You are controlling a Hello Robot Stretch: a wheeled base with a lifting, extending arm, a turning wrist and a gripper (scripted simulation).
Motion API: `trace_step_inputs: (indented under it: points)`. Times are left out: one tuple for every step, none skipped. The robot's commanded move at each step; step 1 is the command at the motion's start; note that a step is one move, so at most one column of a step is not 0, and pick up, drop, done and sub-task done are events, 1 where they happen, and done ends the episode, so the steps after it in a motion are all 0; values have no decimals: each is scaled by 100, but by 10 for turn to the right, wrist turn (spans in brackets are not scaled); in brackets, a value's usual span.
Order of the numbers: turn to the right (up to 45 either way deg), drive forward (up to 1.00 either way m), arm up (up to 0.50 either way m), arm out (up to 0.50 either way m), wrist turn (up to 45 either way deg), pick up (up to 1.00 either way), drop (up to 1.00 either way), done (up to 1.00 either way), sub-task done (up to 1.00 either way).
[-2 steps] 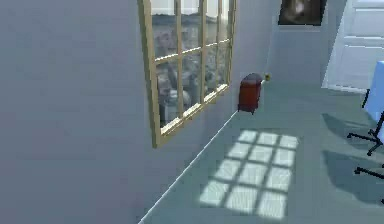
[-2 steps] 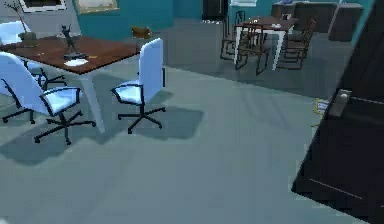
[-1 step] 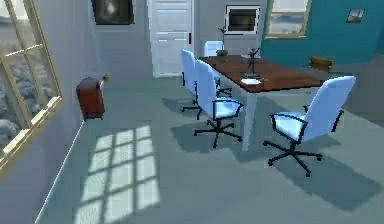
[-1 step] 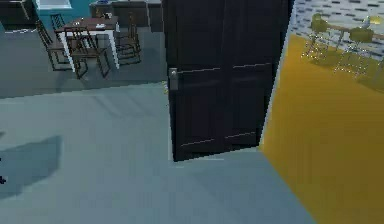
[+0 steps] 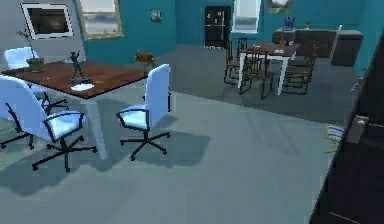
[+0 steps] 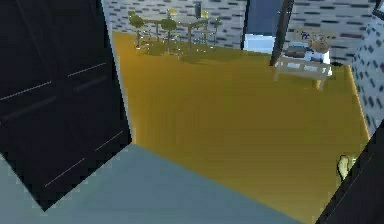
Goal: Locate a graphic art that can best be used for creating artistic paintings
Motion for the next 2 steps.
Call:
trace_step_inputs:
  points:
    - [90, 0, 0, 0, 0, 0, 0, 0, 0]
    - [0, 100, 0, 0, 0, 0, 0, 0, 0]
